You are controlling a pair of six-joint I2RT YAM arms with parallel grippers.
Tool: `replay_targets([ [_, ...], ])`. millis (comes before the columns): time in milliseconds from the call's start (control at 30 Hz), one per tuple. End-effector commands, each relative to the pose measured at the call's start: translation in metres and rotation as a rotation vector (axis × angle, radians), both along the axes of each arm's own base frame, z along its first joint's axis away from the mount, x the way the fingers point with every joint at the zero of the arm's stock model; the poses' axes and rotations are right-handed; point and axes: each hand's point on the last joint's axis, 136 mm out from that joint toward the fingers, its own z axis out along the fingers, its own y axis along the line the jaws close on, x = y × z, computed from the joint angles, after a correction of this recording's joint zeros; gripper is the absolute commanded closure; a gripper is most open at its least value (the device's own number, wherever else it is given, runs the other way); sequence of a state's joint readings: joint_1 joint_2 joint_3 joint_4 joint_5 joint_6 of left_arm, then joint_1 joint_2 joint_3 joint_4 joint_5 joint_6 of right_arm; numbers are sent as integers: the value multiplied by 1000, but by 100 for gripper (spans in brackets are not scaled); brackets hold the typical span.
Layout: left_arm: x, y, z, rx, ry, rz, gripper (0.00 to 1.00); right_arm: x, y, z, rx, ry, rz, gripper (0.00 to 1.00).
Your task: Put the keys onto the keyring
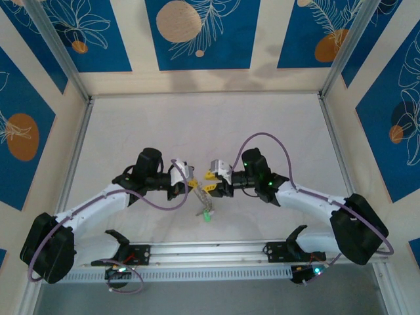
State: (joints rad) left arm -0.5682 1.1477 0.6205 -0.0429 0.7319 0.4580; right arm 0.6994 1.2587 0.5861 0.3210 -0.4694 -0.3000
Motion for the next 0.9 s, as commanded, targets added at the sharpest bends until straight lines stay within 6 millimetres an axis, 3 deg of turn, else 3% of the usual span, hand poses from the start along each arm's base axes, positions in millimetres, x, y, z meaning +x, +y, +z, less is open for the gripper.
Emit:
replay_targets([
  [0,-6,-7,26,-52,-66,-74,100,6,5,3,-11,-50,10,64],
  [500,-11,-8,27,-31,-82,-127,100,-4,17,-5,-64,-104,108,76],
  [600,-12,-8,27,-31,-83,-129,100,-5,19,-7,-73,-113,109,87],
  [667,-12,-8,28,-31,-80,-125,100,-5,19,-6,-71,-123,108,100],
  [700,-12,-8,28,-30,-74,-123,100,-6,18,-5,-68,-129,108,100],
  [800,-16,-4,27,-12,-66,-126,77,-10,13,3,-18,-171,96,100],
  [867,-22,-1,26,-6,-77,-132,74,-12,7,13,34,-188,75,100],
])
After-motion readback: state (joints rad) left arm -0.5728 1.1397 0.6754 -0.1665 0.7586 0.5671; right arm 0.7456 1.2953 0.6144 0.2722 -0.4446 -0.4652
